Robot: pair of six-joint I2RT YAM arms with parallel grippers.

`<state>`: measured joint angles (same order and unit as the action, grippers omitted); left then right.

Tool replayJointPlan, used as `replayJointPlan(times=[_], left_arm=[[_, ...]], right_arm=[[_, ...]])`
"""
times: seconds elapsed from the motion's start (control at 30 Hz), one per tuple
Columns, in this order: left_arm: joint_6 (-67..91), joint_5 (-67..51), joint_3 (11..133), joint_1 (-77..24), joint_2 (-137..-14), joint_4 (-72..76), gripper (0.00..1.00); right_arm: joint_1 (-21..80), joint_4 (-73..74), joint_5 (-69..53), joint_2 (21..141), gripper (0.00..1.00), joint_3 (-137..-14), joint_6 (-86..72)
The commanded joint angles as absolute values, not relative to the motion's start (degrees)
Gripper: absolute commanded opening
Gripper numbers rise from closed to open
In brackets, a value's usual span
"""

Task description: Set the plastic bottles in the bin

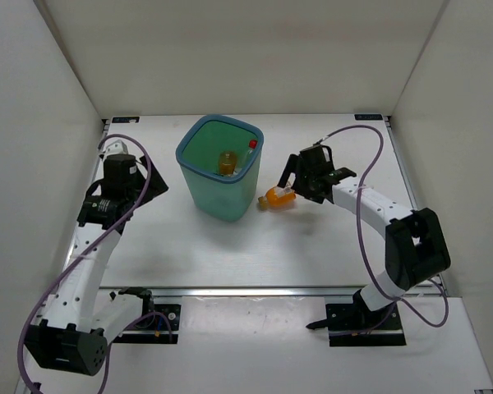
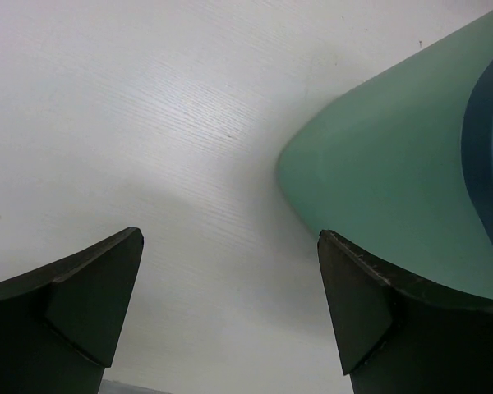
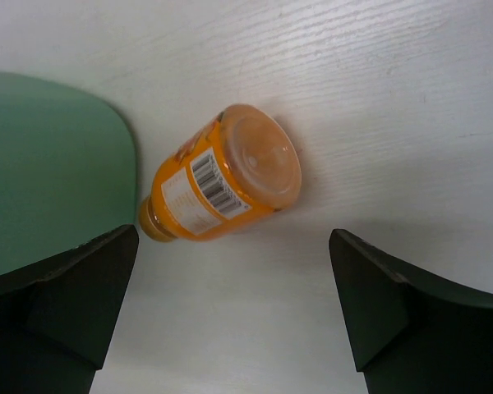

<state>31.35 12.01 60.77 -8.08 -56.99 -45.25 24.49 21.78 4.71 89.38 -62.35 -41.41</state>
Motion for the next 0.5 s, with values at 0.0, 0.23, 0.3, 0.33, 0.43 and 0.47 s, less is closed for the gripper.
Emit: replayJointPlan(times=[0.0, 0.23, 0.3, 0.33, 0.43, 0.47], left_arm=[[30.9, 15.1, 63.1, -7.8, -54.2, -48.8, 0.99], [32.0, 21.3, 67.5, -8.1, -51.9, -53.5, 0.99], [31.4, 22.8, 68.6, -8.3, -51.0, -53.2, 0.99], [31.6, 23.6, 69.4, -8.3, -50.4, -53.3, 0.98], [31.8, 24.6, 70.0, -8.9, -50.5, -53.5, 0.99], [31.7, 24.5, 69.9, -8.9, -50.2, -53.4, 0.99]], right_arm=[[25.8, 16.1, 10.6, 91.7, 0.99, -62.6, -49.7], [25.4, 16.6, 9.4, 98.6, 0.98, -63.9, -54.1], [26.8, 15.6, 9.8, 99.1, 0.98, -62.8, -55.1], [27.3, 15.6, 10.2, 99.4, 0.97, -63.1, -54.8], [27.4, 14.9, 10.6, 100.6, 0.84, -64.0, -54.4], [27.2, 15.0, 10.8, 99.9, 0.74, -64.4, -54.8]])
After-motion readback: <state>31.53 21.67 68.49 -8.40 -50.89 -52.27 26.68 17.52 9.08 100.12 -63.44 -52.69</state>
